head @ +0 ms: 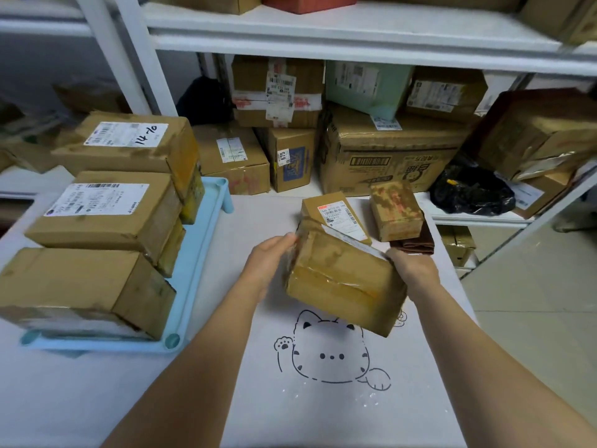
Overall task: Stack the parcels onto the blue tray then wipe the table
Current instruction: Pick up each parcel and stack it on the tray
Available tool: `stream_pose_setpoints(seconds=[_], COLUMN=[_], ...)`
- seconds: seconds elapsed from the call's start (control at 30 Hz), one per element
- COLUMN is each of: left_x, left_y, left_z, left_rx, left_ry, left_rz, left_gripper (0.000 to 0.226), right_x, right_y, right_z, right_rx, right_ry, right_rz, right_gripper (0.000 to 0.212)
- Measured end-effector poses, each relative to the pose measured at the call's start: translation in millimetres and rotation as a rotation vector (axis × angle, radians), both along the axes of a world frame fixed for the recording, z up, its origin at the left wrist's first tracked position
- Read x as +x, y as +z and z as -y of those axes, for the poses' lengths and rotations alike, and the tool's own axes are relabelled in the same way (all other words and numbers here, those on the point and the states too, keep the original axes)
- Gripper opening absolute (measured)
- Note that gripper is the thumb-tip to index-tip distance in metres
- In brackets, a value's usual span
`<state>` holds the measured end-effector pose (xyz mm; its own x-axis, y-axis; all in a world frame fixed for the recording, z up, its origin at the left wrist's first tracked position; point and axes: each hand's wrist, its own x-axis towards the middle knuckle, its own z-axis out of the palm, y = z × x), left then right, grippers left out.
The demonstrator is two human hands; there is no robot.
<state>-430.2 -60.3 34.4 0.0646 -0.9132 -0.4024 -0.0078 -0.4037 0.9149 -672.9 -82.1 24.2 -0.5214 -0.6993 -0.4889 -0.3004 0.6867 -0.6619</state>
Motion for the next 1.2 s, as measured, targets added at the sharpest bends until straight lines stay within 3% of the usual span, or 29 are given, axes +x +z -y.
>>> stream_pose_setpoints(seconds=[0.17, 0.33, 0.43, 0.57, 0.73, 0.9, 1.2], left_x=[22, 37, 45, 58, 67, 70, 75], left_y=[16, 25, 27, 29, 23, 22, 20], left_z=[-3, -2, -3, -7, -5, -2, -4], left_rx=[-0.107, -0.054, -0.012, 0.072, 0.223, 0.259, 0.154], left_ry=[-0.177, -0.252, -0.203, -0.087, 0.014, 0.043, 0.022], left_rz=[-0.105, -0.073, -0.082, -0.138, -0.146, -0.165, -0.114], left_gripper=[0.030, 0.059, 0.057, 0.018, 0.035, 0.061, 0.046], right_x=[18, 33, 38, 41, 51, 60, 58], right_y=[9, 19, 24, 30, 34, 37, 31], right_z=[-3, -7, -8, -9, -12, -13, -17], right_rx=[-0.016, -0.044, -0.070, -0.120, -0.273, -0.291, -0.032], right_ry=[-0.077, -0.076, -0.082, 0.004, 0.059, 0.012, -0.002], right_rz=[0.253, 0.414, 0.431, 0.477, 0.610, 0.832, 0.687], right_gripper=[0.039, 0.032, 0.030, 0.025, 0.018, 0.040, 0.084])
